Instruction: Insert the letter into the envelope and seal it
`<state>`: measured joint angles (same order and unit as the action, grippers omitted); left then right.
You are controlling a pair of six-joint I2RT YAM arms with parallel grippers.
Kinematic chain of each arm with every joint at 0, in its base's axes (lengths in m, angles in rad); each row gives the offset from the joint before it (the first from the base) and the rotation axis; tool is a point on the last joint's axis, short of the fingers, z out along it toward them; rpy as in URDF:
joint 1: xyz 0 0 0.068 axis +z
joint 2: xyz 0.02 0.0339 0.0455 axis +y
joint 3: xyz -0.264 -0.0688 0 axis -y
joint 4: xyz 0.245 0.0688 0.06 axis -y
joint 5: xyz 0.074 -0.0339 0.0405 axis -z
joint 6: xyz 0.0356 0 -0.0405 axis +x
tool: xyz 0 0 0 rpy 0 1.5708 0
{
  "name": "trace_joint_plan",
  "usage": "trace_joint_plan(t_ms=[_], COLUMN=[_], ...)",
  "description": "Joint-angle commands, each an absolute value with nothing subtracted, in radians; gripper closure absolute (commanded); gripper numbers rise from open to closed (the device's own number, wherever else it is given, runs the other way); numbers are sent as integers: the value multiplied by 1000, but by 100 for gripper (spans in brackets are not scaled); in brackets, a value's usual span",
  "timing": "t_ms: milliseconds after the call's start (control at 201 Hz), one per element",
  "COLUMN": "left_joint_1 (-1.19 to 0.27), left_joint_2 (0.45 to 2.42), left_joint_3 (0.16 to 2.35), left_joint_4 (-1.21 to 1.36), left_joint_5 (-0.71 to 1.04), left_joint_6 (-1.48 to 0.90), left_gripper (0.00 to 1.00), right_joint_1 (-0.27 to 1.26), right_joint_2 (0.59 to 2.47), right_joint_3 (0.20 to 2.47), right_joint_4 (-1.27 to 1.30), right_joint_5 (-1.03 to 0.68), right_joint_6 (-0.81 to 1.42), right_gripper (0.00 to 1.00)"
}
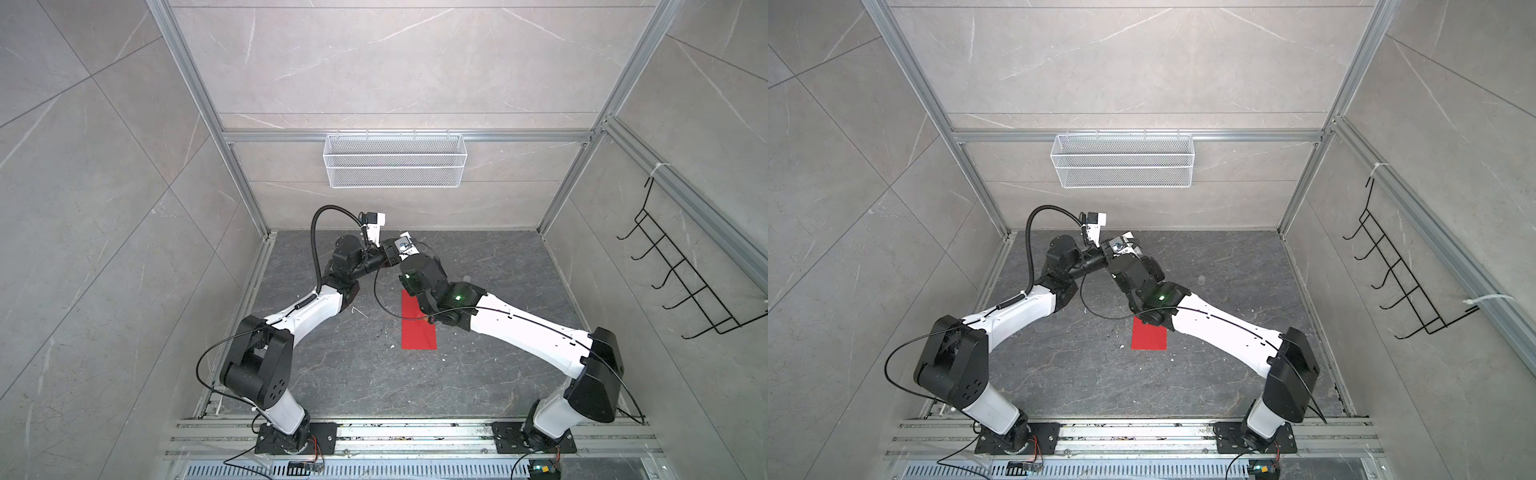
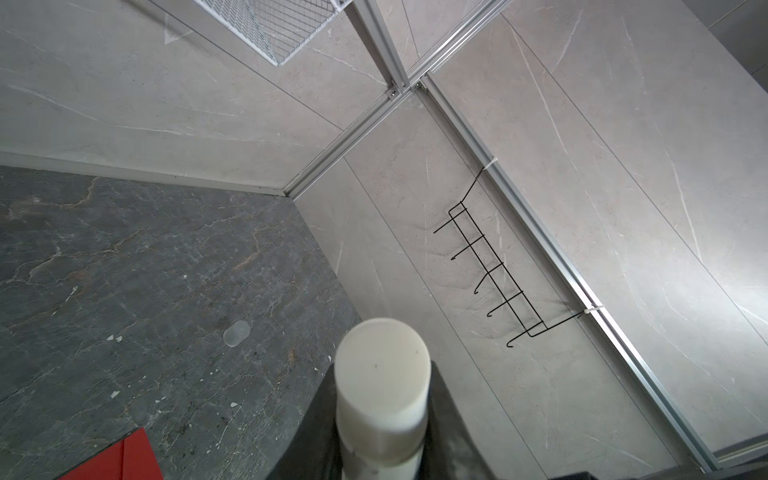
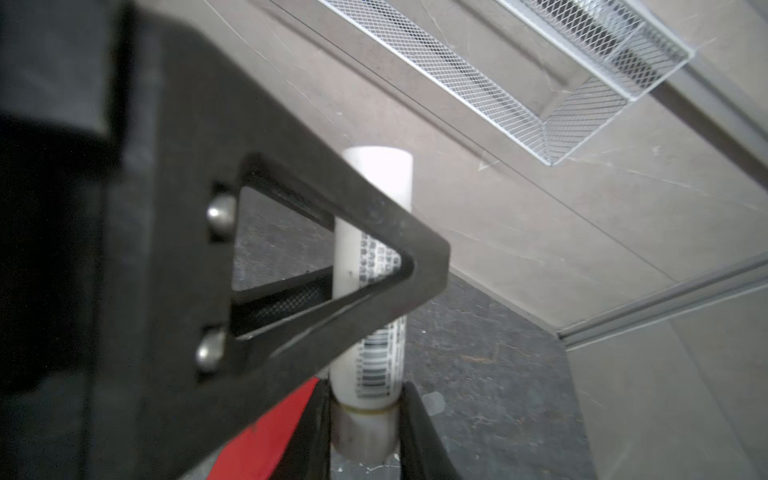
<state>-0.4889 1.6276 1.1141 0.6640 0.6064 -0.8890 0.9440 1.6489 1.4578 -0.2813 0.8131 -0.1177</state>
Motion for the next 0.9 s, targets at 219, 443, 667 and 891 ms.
trace_joint_plan(t_ms=[219,443,667,891], left_joint_1=[-517,-516,-516,-517], left_joint_2=[1589,1573,1568,1569], left_joint_3=[1130,1133,1140,1140], left_joint_4=[696,683,695,700], left_joint_5=[673,683,702,703], left_joint_6=[-859,-844,-851,-857], left_gripper=[100,100,100,100], right_joint_1=[849,570,386,368], right_joint_2=[1554,1428,1460,1520], right_joint_3=[1431,1290,1187,1185], right_joint_4=[-327,-244,17,98], right_joint_5=[460,-410,-943,-1027], right_joint_6=[-78,82,303,373], right_gripper=[84,29,32,44])
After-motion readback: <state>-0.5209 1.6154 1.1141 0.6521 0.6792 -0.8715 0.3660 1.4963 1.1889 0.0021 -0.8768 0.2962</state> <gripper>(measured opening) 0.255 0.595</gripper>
